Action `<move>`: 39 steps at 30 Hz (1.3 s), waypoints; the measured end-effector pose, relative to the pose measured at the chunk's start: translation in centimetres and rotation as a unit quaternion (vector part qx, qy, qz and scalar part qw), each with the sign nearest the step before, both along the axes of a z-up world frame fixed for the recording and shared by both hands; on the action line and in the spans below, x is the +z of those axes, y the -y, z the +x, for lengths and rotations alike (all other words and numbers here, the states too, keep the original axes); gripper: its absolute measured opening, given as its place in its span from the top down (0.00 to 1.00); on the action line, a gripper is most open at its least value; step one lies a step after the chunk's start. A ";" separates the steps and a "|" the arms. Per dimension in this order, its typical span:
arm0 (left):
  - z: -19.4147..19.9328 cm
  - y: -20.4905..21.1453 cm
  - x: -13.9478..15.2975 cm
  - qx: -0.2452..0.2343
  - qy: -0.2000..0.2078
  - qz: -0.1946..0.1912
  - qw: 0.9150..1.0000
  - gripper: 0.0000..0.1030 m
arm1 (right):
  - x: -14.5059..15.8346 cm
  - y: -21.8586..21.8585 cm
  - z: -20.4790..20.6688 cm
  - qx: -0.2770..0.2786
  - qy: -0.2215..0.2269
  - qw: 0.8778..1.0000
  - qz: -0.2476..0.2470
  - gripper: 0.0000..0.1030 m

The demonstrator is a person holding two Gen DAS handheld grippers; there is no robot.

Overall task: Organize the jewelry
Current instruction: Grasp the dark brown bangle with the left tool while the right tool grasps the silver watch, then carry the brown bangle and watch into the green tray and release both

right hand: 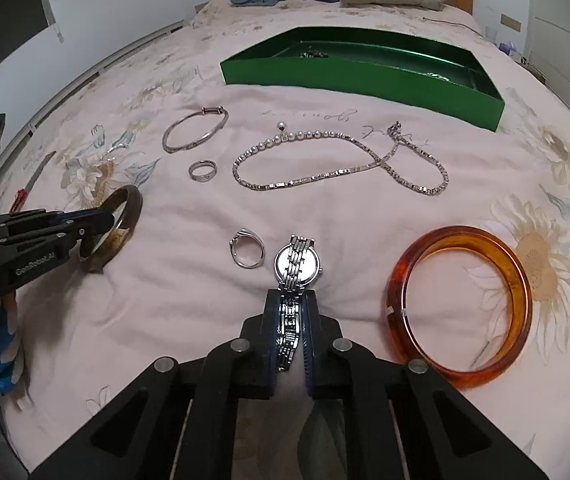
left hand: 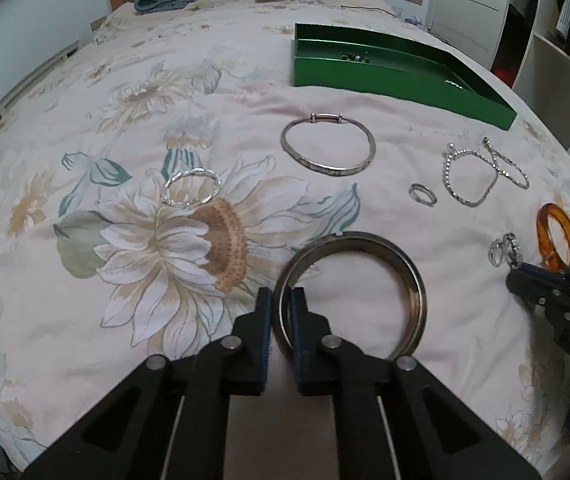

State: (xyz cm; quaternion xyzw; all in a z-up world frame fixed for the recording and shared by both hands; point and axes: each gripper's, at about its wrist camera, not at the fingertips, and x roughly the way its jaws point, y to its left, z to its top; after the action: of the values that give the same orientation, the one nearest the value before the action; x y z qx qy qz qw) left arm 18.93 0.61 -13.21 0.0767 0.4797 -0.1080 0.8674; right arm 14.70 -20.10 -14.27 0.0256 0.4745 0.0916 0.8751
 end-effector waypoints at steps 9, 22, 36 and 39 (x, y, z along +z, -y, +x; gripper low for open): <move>-2.4 -0.3 2.6 0.008 0.037 0.001 0.999 0.93 | 3.1 0.6 -3.3 -0.004 0.048 0.999 0.019 0.92; -6.5 -0.4 7.2 0.002 0.081 -0.015 0.997 0.93 | 8.0 1.1 -7.9 -0.011 0.096 0.995 0.010 0.92; -5.4 1.6 13.5 -0.023 0.123 -0.035 0.992 0.93 | 15.7 3.8 -7.6 -0.028 0.154 0.987 -0.034 0.92; -3.3 2.9 15.6 -0.029 0.137 -0.030 0.990 0.93 | 18.3 4.9 -5.8 -0.035 0.172 0.983 -0.043 0.92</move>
State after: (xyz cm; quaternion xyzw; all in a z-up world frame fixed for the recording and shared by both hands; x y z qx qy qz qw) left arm 15.66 -2.26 2.41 0.0783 0.3500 -0.1360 0.9235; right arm 8.91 -24.97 4.06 -0.0120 0.3187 0.0434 0.9468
